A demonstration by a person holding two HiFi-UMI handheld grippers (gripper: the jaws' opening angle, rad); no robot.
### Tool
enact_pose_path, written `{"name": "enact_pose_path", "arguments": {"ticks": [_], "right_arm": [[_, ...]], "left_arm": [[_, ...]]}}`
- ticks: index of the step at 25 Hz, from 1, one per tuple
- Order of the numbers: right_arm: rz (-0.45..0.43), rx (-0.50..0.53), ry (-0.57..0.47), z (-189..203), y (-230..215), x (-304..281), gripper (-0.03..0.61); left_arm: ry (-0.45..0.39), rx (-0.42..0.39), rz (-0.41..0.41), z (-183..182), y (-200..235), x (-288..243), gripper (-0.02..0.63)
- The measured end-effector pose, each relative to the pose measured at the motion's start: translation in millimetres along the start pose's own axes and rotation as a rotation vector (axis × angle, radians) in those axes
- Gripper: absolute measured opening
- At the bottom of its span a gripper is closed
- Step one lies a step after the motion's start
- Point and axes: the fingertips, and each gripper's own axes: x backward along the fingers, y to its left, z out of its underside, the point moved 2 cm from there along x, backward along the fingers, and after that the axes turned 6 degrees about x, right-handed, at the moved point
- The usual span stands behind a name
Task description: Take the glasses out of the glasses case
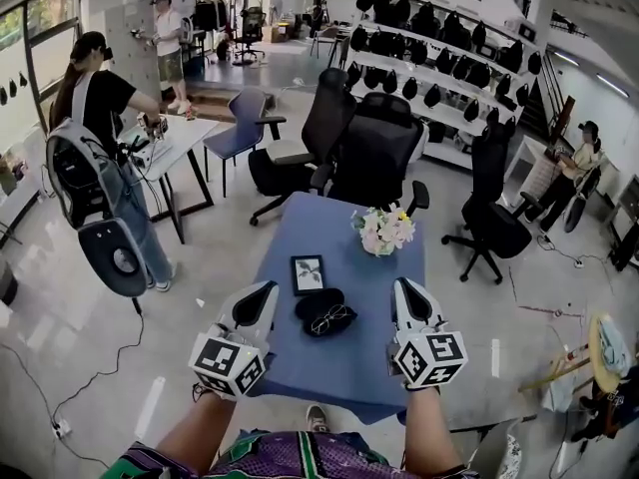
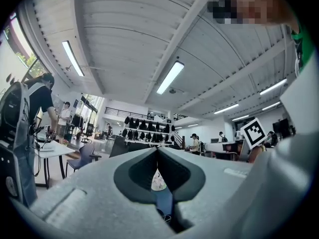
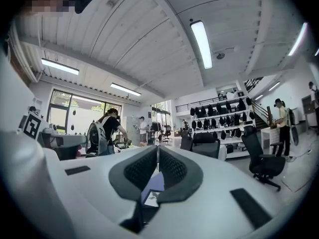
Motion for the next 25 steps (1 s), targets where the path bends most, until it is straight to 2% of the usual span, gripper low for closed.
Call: {"name": "enact_pose_path", "arguments": {"ticks": [3, 9, 17, 25], "right_arm": [[-0.046, -0.008, 0.004, 4, -6, -9, 0.016], [-0.149, 0.011, 0.055, 23, -12, -27, 0.092], [-0.223, 0.044, 0.144, 78, -15, -49, 0.092], [-0.354, 0.062, 0.279, 148, -3, -73, 0.092]], "left_arm": [[-0.001, -0.012, -0.012, 0, -3, -10, 0.015], [0.007, -0.002, -0.023, 5, -12, -22, 0.015], [0.029, -0.008, -0.02, 27, -31, -32, 0.015], [0.053, -0.005, -0.077, 43, -23, -45, 0.015]]}}
